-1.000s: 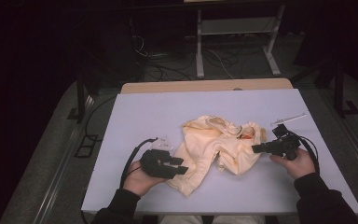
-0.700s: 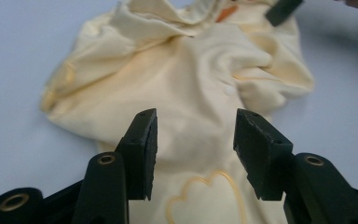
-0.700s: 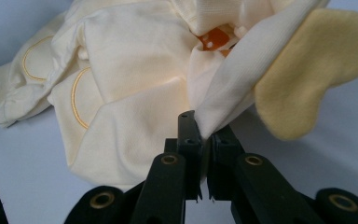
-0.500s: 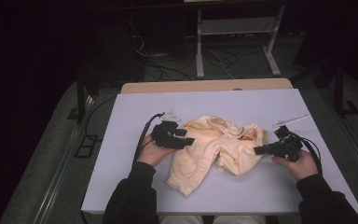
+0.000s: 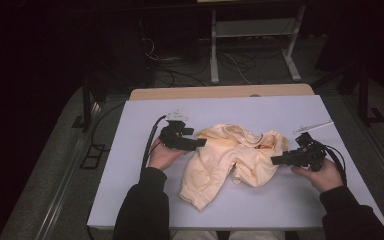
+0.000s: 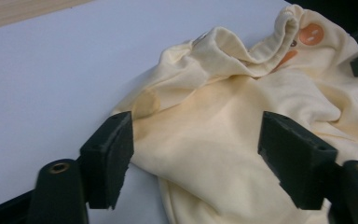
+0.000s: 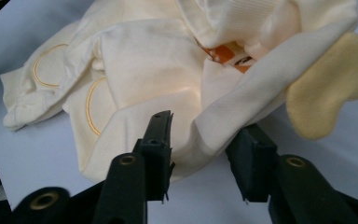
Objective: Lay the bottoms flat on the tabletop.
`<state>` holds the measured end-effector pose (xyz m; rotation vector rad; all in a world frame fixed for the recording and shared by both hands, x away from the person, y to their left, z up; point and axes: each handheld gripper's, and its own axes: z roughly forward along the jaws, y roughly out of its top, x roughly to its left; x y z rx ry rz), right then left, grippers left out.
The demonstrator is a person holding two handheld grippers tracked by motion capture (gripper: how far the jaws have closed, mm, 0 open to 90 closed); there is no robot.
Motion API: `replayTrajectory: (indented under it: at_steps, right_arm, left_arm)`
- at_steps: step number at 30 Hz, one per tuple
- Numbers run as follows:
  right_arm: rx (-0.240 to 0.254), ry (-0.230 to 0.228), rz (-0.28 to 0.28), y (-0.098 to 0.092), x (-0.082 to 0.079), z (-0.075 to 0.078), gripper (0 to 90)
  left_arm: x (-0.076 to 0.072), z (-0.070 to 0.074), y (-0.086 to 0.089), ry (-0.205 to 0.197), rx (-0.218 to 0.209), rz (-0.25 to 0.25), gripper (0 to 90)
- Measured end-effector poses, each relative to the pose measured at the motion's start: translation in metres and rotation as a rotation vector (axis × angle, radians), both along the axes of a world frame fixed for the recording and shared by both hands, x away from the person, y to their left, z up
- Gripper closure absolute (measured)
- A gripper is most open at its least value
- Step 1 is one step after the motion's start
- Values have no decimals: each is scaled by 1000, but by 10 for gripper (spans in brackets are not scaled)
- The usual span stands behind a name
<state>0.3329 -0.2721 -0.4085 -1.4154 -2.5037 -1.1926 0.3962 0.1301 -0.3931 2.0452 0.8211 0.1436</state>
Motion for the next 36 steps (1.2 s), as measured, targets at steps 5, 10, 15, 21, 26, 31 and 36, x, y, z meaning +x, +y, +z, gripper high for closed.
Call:
replayTrajectory:
  at_steps: [5, 10, 15, 21, 26, 31, 36]
  right_arm:
    - [-10, -30, 3, 2, -2, 8, 513]
    - [8, -49, -3, -4, -3, 16, 480]
    - [44, -66, -44, -16, -2, 22, 467]
    - [57, -92, -124, -25, 2, 23, 462]
    - [57, -94, -191, -32, 9, 19, 463]
    - [63, -69, -220, -33, 18, 11, 465]
    - [7, -47, -250, -28, 30, -1, 531]
  left_arm:
    - [7, -1, -3, -4, 18, 15, 188]
    - [16, -3, -5, -18, 33, 22, 184]
    - [27, -7, -7, -14, 49, 31, 184]
    - [37, -14, -11, -13, 64, 23, 187]
    - [44, -19, -14, -9, 74, 15, 211]
    - [51, -24, -14, -10, 53, 3, 264]
    - [58, -33, -12, 2, 25, -10, 349]
